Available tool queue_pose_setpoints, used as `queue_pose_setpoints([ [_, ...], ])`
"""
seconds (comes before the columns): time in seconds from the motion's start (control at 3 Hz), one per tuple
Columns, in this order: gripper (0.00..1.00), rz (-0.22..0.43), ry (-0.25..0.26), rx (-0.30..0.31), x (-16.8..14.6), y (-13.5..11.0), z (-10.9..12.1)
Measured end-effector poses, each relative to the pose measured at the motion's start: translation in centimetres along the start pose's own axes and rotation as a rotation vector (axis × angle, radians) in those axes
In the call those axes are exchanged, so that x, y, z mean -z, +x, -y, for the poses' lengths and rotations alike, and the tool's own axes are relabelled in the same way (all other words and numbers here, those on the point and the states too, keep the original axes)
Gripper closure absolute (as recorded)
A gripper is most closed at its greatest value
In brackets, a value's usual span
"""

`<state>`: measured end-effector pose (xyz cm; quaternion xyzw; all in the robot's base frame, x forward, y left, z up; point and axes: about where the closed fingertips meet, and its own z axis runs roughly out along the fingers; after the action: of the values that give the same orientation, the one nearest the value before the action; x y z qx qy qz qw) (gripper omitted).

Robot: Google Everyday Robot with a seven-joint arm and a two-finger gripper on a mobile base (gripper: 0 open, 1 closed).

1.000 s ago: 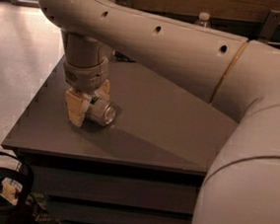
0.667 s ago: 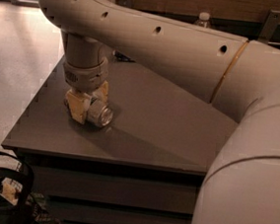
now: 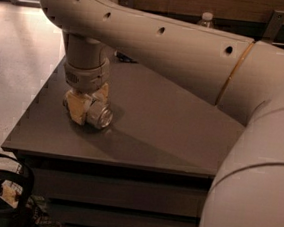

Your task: Place 7up can upright

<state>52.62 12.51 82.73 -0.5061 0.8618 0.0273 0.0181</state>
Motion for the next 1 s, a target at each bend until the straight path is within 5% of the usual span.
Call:
queue_pose_setpoints([
  [0.33,1.0,0.079,0.015,0.036,2.2,0.0,-0.2],
  [1.0,1.0,0.345,0.008,0.126,6.5,0.6,1.2],
])
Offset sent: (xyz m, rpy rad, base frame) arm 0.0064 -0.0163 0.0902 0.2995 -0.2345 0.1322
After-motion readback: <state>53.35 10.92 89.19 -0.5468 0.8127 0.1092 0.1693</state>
